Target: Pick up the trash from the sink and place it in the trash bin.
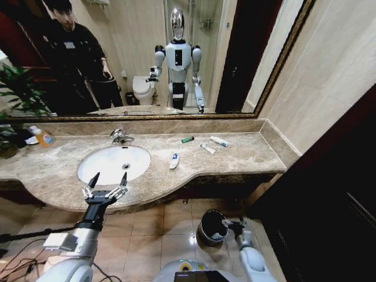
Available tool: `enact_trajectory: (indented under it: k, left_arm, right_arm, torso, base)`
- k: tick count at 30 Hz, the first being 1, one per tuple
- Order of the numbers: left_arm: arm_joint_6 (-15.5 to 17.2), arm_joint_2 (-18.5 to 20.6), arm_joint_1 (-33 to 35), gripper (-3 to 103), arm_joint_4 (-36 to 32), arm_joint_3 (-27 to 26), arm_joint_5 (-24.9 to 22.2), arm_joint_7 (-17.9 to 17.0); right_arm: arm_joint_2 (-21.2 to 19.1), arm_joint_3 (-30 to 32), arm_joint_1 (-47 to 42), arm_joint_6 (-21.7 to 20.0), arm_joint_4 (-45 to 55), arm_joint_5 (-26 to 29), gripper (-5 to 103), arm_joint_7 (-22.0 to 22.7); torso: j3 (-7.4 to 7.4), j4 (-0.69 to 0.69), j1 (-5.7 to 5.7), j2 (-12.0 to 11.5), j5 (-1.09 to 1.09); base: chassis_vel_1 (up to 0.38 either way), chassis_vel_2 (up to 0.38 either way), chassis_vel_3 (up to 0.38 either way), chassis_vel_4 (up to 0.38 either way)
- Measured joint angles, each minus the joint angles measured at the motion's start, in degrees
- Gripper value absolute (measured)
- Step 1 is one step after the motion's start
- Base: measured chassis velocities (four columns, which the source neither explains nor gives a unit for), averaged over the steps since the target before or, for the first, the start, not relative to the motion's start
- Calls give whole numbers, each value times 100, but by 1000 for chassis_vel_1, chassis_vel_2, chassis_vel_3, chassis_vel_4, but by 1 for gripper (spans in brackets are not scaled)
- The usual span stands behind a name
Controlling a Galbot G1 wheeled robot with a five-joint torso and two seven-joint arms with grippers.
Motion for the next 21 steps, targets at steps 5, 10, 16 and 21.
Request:
enact_trajectory:
  k: [5,10,16,21]
  left_arm:
    - [0,0,0,100,0,0,0,0]
    - [0,0,0,100,0,0,0,0]
    - [0,0,0,100,0,0,0,0]
    - [0,0,0,100,0,0,0,0]
  right_arm:
    - [-303,128,-471,152,1337,474,100,-32]
    - [-326,163,-687,199,2114,495,100,-66]
    - [-197,144,-400,-437,3119,483,100,-250]
    - [-647,215,76,-1017,3158,539,100,-1011]
  torso:
    - [0,0,0,0,0]
    - [0,-1,0,0,0]
    - [0,0,0,0,0]
    - [0,0,0,-1,0]
  base:
    - [0,0,0,0]
    - [0,0,0,0]
    - [0,0,0,0]
    - [0,0,0,0]
